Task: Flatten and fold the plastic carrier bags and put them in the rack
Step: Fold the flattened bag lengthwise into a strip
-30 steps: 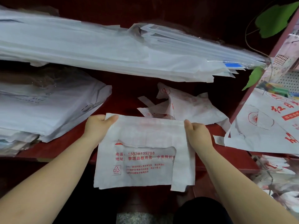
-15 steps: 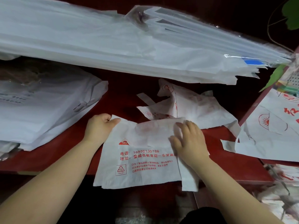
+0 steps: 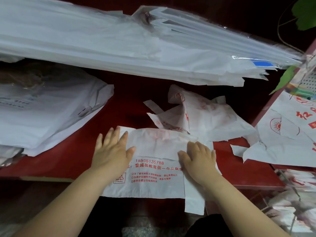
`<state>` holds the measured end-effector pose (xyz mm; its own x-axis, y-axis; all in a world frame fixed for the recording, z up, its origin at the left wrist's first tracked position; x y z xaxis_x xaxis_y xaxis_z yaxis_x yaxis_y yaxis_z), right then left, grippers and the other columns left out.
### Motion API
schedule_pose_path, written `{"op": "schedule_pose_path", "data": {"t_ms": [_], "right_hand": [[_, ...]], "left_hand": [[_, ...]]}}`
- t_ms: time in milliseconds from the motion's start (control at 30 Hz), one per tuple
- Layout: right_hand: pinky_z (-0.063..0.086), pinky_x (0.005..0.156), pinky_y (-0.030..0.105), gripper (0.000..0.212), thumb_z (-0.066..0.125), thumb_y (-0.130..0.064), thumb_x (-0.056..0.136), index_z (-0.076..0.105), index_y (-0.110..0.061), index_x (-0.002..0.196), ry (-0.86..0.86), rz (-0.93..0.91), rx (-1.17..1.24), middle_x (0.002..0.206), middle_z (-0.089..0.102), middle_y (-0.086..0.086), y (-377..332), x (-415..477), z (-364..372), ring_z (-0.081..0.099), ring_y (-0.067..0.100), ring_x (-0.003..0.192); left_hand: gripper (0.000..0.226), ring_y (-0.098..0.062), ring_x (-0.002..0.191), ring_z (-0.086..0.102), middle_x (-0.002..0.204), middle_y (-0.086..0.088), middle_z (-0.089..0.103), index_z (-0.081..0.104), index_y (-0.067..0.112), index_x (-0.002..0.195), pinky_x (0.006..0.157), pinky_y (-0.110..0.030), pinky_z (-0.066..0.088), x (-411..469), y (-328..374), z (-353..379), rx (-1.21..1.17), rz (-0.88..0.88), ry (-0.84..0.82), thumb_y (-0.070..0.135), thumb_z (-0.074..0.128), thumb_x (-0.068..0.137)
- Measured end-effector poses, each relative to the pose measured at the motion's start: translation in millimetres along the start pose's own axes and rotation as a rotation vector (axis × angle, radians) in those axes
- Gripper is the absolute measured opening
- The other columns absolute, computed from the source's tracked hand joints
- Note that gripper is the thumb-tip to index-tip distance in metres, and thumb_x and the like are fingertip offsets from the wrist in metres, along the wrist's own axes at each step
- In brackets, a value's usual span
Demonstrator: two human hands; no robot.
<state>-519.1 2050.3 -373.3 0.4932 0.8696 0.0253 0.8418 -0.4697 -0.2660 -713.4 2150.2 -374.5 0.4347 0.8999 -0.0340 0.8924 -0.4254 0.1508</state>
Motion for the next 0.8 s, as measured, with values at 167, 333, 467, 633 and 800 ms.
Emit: {"op": "schedule_pose_path", "data": {"t_ms": [167, 333, 467, 633, 800], "right_hand": [[-0.001, 0.113, 0.04, 0.043, 0.031, -0.033, 0.096, 0.038, -0.016, 0.135, 0.208, 0.01, 0.109, 0.153, 0.01, 0.012, 2, -5, -25, 0.007, 0.024, 0.142], [0.012, 0.111, 0.038, 0.043, 0.033, -0.026, 0.098, 0.033, -0.018, 0.14, 0.05, 0.06, 0.167, 0.148, 0.027, 0.009, 29, 19, -29, 0.022, 0.024, 0.137], [0.002, 0.113, 0.036, 0.042, 0.026, -0.03, 0.1, 0.034, -0.023, 0.14, -0.155, 0.037, 0.101, 0.153, 0.017, 0.003, 41, 44, -18, 0.011, 0.019, 0.141], [-0.002, 0.113, 0.038, 0.044, 0.024, -0.037, 0.1, 0.029, -0.026, 0.143, -0.215, -0.024, 0.043, 0.154, 0.014, 0.001, 32, 82, -13, 0.008, 0.018, 0.142], [0.014, 0.11, 0.033, 0.04, 0.03, -0.025, 0.1, 0.04, -0.017, 0.137, 0.074, -0.003, 0.015, 0.15, 0.027, 0.008, 22, 92, -46, 0.027, 0.025, 0.136]], "left_hand": [[0.056, -0.019, 0.14, -0.021, 0.153, -0.005, -0.02, -0.005, 0.021, 0.147, 0.111, -0.039, -0.016, 4, 21, 6, 0.057, 0.032, -0.009, 0.043, 0.013, 0.099], [0.057, -0.014, 0.141, -0.017, 0.154, -0.001, -0.016, -0.008, 0.026, 0.147, 0.113, -0.035, -0.01, 3, 22, 17, 0.024, 0.147, -0.132, 0.047, 0.013, 0.098], [0.058, -0.012, 0.141, -0.018, 0.154, 0.001, -0.017, -0.011, 0.028, 0.146, 0.113, -0.033, -0.011, -2, 16, 16, 0.072, 0.169, -0.134, 0.052, 0.007, 0.096], [0.097, -0.01, 0.14, -0.018, 0.154, 0.004, -0.017, -0.011, 0.03, 0.145, 0.112, -0.033, -0.012, -3, 16, 18, 0.049, 0.177, -0.135, 0.066, -0.02, 0.056], [0.061, -0.01, 0.14, -0.018, 0.154, 0.003, -0.018, -0.012, 0.029, 0.145, 0.112, -0.033, -0.012, -2, 16, 16, 0.057, 0.156, -0.124, 0.056, 0.006, 0.094]]}}
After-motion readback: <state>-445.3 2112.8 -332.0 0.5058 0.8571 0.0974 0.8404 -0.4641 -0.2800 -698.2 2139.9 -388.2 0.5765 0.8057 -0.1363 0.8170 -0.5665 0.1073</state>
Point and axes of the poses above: each hand's wrist, its own x-axis towards the middle knuckle, its own z-axis out of the palm, y = z × x, the point moved 8 cm from there along x, towards the middle knuckle
